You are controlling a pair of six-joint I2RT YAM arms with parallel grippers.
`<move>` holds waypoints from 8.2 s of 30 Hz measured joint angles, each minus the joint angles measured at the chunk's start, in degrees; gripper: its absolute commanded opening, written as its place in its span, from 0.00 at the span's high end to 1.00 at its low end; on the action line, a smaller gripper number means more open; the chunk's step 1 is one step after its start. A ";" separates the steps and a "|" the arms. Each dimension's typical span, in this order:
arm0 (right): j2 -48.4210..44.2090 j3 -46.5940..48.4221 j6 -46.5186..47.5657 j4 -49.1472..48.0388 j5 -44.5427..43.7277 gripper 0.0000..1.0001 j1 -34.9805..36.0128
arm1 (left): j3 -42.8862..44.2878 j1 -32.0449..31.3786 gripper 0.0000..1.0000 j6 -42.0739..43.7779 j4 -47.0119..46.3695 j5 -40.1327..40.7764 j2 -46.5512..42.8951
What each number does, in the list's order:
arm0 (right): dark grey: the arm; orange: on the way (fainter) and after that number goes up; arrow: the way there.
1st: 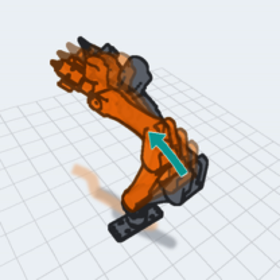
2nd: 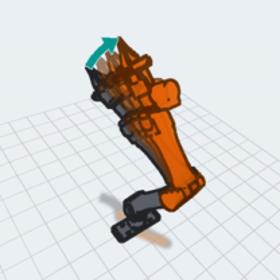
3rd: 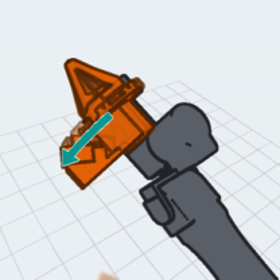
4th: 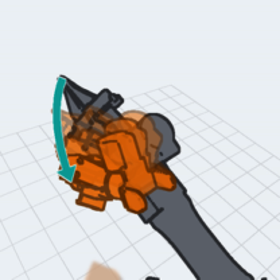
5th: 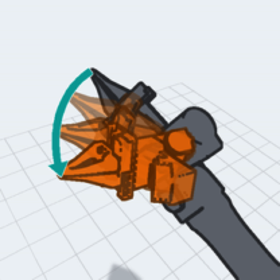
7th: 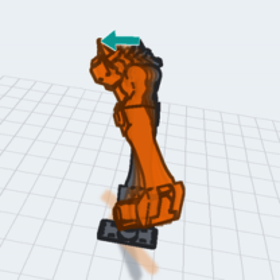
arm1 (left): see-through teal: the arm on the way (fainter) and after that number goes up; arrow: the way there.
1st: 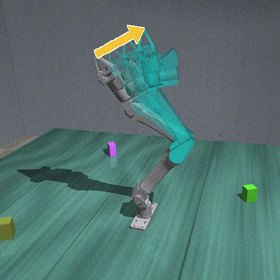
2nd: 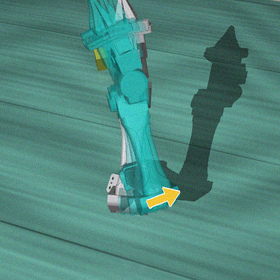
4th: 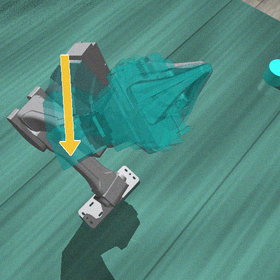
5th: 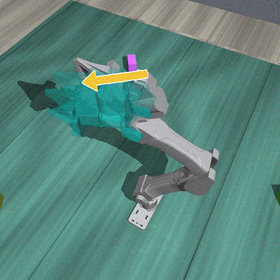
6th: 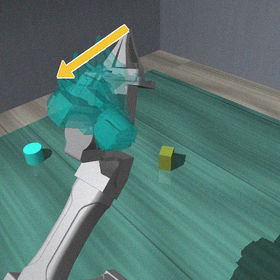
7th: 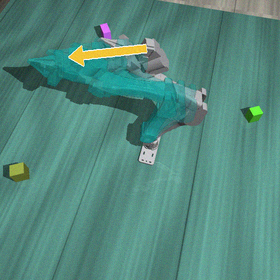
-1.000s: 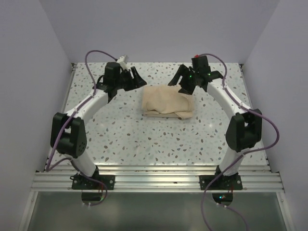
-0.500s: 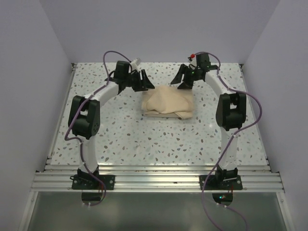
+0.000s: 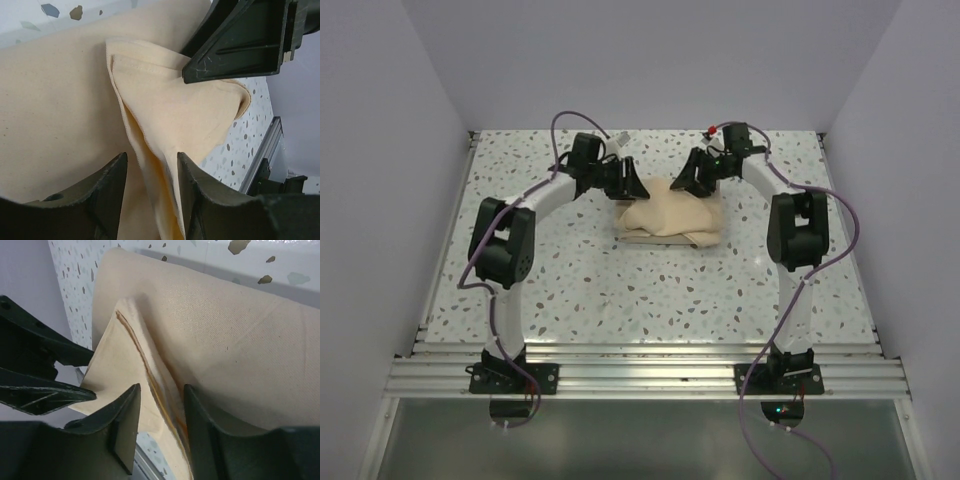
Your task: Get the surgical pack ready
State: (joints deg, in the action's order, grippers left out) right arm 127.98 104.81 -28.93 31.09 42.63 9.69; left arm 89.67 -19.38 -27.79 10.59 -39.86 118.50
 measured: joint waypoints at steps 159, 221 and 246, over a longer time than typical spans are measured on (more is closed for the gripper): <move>-17.42 -32.96 3.69 2.67 -14.95 1.00 -10.56 | -35.01 -5.46 0.94 -5.29 -7.28 21.57 -16.55; -24.02 -43.69 -14.51 -7.67 -23.43 0.73 0.02 | 32.09 -1.46 0.40 10.25 9.77 15.15 26.23; -21.62 -34.34 -5.90 3.26 -32.74 0.75 -3.87 | 15.19 -8.92 0.33 12.81 18.58 37.75 6.88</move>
State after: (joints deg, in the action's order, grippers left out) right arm 106.37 70.48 -34.83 34.35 9.89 5.82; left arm 104.86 -28.29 -14.98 29.17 -2.11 125.38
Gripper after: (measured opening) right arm 0.251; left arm 0.669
